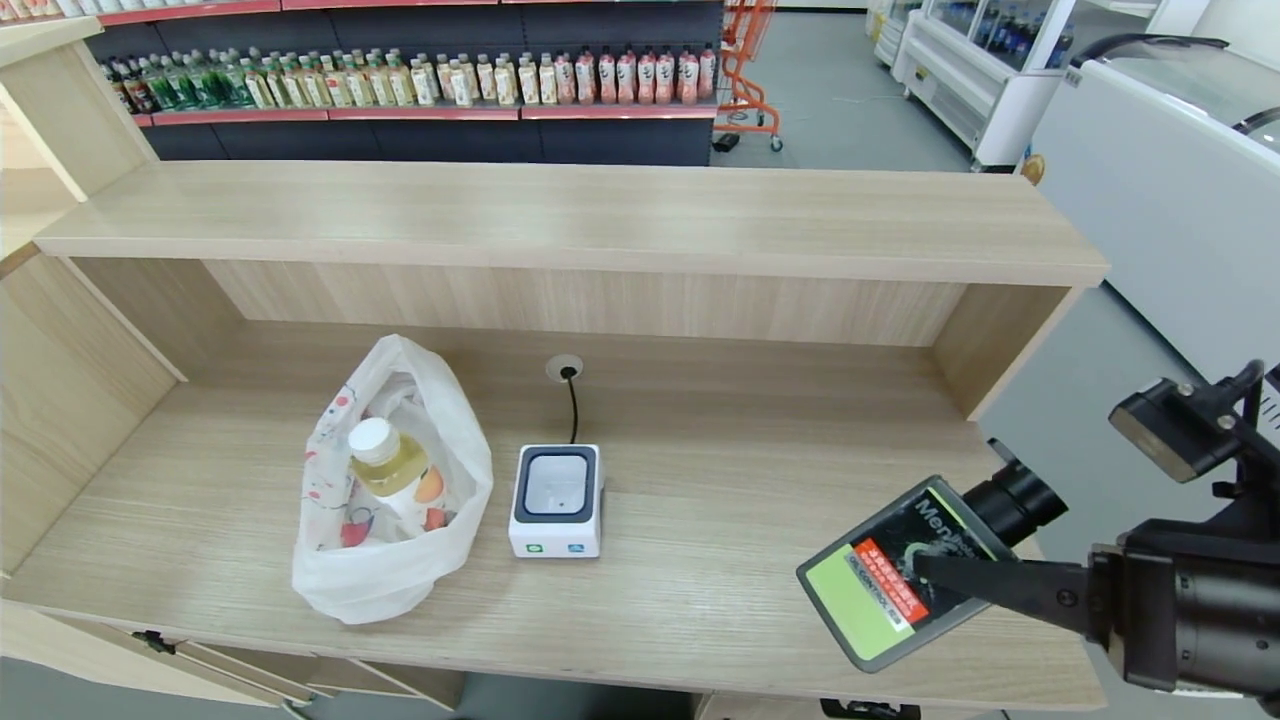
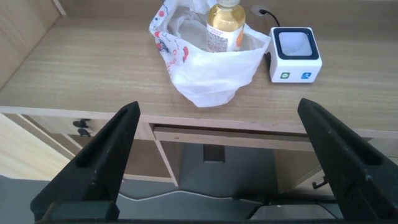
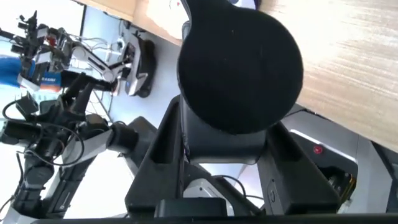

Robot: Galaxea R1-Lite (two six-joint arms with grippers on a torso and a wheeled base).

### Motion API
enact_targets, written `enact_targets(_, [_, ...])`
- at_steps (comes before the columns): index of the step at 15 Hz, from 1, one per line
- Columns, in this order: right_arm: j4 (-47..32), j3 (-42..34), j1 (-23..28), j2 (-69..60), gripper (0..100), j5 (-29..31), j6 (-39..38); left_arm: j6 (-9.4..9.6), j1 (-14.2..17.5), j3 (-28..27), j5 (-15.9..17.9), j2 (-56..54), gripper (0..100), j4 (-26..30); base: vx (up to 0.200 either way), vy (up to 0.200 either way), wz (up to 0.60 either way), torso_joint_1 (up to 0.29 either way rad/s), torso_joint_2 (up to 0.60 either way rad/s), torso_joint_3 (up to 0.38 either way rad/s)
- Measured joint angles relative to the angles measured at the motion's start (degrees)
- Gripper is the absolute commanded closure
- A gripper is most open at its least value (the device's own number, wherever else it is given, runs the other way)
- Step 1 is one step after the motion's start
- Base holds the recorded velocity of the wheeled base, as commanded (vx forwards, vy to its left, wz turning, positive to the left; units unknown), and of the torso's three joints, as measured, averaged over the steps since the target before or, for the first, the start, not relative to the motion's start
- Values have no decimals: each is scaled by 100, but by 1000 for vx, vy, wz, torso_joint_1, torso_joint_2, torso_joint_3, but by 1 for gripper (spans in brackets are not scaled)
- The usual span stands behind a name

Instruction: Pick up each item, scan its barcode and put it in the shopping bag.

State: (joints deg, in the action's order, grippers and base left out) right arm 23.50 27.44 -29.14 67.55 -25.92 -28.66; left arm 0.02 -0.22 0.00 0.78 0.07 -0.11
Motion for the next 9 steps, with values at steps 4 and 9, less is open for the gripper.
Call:
enact_targets(4, [747,52,9,475,100,356,4,-5,6,0,1,0,0,-5,0,200,0,4,1,6])
enact_targets(9, [1536,456,15,1616,100,870,17,9,4,0,0,0,0,-5,0,120,0,0,0,4])
